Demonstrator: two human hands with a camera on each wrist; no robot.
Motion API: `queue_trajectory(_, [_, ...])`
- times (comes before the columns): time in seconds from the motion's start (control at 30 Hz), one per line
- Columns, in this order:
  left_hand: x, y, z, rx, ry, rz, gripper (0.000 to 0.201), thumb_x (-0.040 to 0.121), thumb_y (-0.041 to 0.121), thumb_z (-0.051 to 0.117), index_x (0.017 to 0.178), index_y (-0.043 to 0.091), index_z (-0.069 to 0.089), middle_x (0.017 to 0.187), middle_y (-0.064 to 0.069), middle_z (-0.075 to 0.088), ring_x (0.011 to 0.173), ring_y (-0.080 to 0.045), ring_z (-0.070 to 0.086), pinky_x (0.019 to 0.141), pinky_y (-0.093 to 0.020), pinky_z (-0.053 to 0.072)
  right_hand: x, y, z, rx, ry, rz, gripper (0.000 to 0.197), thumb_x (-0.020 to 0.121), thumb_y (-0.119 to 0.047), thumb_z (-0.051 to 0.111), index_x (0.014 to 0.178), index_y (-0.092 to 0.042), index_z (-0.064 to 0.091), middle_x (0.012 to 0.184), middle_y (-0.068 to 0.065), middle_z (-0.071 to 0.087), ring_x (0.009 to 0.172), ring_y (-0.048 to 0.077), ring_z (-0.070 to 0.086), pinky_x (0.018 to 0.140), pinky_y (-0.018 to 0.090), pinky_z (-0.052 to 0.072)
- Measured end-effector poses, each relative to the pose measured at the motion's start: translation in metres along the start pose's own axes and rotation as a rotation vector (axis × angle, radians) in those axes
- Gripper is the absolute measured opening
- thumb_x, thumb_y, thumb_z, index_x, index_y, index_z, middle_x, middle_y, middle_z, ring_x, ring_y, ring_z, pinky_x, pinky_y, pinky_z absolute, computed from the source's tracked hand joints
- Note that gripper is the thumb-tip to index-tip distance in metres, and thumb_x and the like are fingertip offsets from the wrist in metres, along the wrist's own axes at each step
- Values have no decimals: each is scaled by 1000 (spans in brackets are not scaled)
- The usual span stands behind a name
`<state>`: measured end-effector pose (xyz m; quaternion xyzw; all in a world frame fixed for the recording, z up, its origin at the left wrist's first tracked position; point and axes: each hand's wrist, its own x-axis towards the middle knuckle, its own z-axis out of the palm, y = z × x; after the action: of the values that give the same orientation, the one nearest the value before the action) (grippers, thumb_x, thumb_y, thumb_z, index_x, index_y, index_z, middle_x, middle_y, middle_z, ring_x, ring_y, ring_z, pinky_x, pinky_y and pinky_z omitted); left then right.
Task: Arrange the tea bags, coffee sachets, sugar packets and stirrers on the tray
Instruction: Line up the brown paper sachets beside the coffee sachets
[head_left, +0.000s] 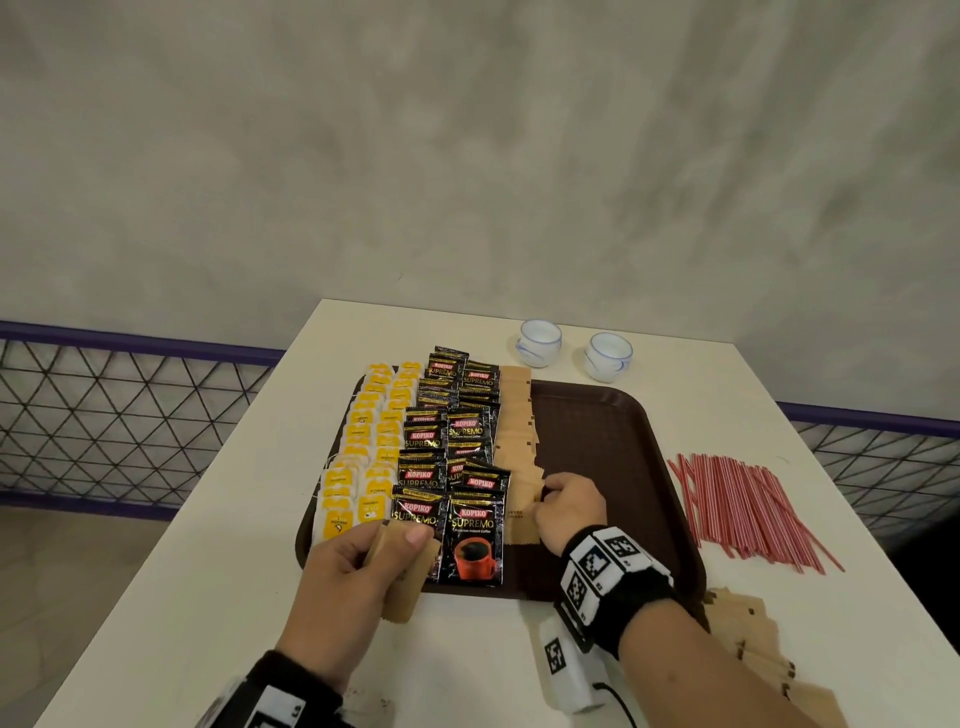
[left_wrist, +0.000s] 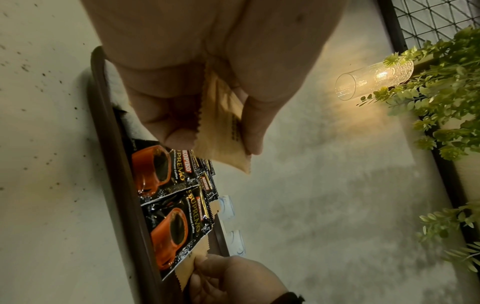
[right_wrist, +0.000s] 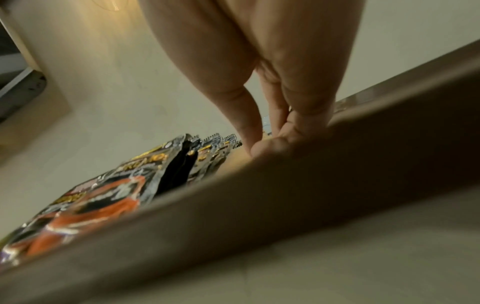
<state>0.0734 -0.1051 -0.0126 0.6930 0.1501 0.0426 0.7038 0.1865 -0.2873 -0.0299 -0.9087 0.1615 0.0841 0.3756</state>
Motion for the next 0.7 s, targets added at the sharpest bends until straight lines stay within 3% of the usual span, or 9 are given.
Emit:
queue_trajectory(0.13, [2,-4,-3,20,9,16,67,56,62,71,76,-2,69,76,-21,58,72,-19,50,67,-33,39,3,-1,-2,68,5,3,26,89,-3,56,113,1,66,116,16,67,111,29,60,92,30,46])
queue_trajectory(0.2, [2,-3,-3,1,7,8,61,64,55,78,76,-4,69,74,-15,57,72,-20,49,67,-33,39,5,-1,-1,105,0,16,32,90,-3,54,121,-2,62,120,14,64,116,27,57,94,27,43])
queue_trajectory(0.27, [1,-2,-2,-5,1,-4,50,66,46,74,75,-3,70,74,-16,57,72,-20,50,67,-33,39,8,1,1,140,-26,24,40,89,-2,54,128,-5,57,116,11,64,115,26,57,97,27,42])
queue_trajectory(0.37, [0,-1,-1,-13,-6,-22,41,65,41,67,74,2,73,80,-23,61,74,-20,52,68,-33,40,17,5,7,208,-58,32,47,83,2,56,130,-4,56,100,7,62,106,27,62,98,37,49])
queue_trajectory(0.43, [0,-1,-1,-33,-9,-23,39,64,41,67,74,4,74,83,-22,64,75,-20,53,69,-33,41,21,7,9,227,-61,19,47,84,2,55,130,-6,56,103,8,64,104,27,63,97,40,50])
queue_trajectory(0.53, [1,-4,-3,-38,-12,-14,53,63,52,77,77,1,72,88,-27,61,77,-21,53,70,-34,41,27,9,12,215,-56,-13,45,87,1,51,130,-8,57,105,6,65,102,24,62,97,37,50])
queue_trajectory(0.63, [3,-7,-5,0,-3,-10,67,52,62,69,80,0,71,89,-28,60,77,-22,53,69,-34,40,28,9,13,238,-76,-30,46,86,3,49,129,-10,58,93,2,65,98,25,64,96,41,51])
queue_trajectory(0.7, [3,-7,-5,1,-3,-6,68,52,62,69,79,0,71,88,-27,61,76,-21,53,69,-34,40,27,10,10,216,-75,-36,49,85,6,48,131,-11,56,93,-1,61,100,23,61,98,36,49])
